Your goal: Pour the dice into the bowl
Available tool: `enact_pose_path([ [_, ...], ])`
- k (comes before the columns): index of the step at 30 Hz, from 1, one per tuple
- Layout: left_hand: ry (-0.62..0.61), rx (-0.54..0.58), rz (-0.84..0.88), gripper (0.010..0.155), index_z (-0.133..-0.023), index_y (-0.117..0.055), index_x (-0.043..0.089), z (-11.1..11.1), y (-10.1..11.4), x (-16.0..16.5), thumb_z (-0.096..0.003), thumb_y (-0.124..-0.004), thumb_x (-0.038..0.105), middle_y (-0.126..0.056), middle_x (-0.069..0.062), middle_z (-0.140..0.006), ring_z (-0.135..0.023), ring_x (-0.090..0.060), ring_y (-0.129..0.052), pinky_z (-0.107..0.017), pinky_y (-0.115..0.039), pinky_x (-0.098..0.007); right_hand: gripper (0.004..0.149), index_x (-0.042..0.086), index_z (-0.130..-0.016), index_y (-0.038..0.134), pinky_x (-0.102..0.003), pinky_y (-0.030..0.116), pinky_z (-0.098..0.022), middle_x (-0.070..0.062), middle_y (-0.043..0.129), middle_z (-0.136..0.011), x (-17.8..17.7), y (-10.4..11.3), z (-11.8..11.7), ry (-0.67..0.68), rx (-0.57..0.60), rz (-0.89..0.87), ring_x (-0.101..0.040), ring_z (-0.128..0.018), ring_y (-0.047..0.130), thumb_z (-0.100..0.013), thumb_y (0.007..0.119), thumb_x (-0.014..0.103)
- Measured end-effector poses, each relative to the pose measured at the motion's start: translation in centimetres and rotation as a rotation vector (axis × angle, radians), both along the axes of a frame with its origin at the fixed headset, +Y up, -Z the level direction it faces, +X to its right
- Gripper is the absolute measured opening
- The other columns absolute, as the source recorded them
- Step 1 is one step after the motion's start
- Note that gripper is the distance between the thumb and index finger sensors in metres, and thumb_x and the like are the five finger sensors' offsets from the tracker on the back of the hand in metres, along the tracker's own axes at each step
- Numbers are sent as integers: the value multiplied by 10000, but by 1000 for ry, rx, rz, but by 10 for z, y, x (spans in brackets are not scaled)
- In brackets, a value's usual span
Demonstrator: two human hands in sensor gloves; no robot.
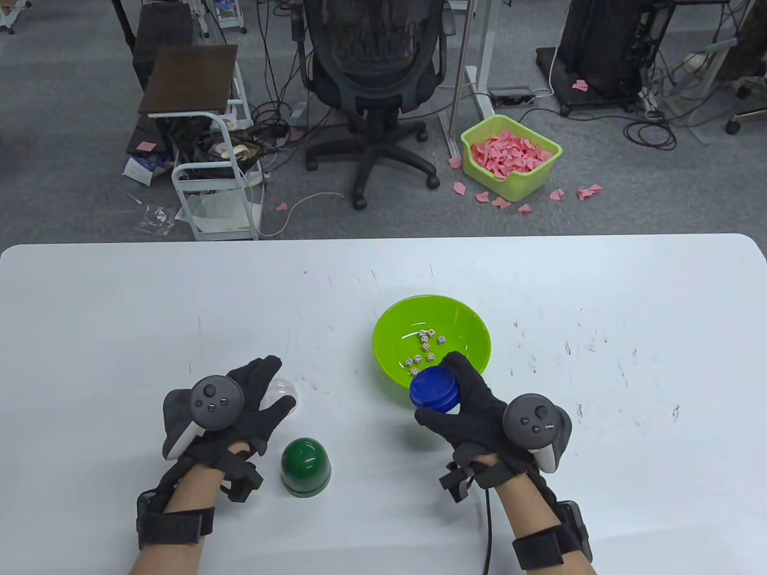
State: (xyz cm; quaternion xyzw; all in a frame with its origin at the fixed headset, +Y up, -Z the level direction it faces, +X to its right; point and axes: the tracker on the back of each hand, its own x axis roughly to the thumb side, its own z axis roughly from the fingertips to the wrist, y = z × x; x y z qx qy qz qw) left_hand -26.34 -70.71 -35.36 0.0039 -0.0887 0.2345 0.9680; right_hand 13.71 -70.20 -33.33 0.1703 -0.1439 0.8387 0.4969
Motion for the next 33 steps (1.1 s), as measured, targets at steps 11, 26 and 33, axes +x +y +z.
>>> enact_pose_path([
  [11, 27, -294, -514, 809, -1120, -462, 339, -48, -8, 30, -436, -814, 590, -560, -147, -1174, -1090, -434, -488, -801, -434, -663, 978, -16, -1042, 450, -695, 701, -572, -314, 622, -1041, -2, 4, 3, 4, 20, 23, -459, -690, 885, -361, 961, 466],
  [26, 7, -359, -644, 791, -1082, -555, 309, -69, -29, 41, -402, -876, 553, -730, -107, -1090, -1020, -393, -645, -797, -478, -649, 980, -16, -1044, 448, -697, 700, -569, -319, 620, -1042, -4, 4, 4, 18, 10, 50, -459, -685, 887, -361, 961, 465],
  [33, -15, -247, -593, 811, -1080, -555, 281, -64, -8, 39, -393, -869, 576, -761, -117, -1062, -990, -391, -684, -790, -513, -639, 981, -19, -1044, 448, -697, 699, -570, -321, 616, -1041, -10, 1, 5, 34, 0, 85, -458, -679, 889, -360, 965, 458],
])
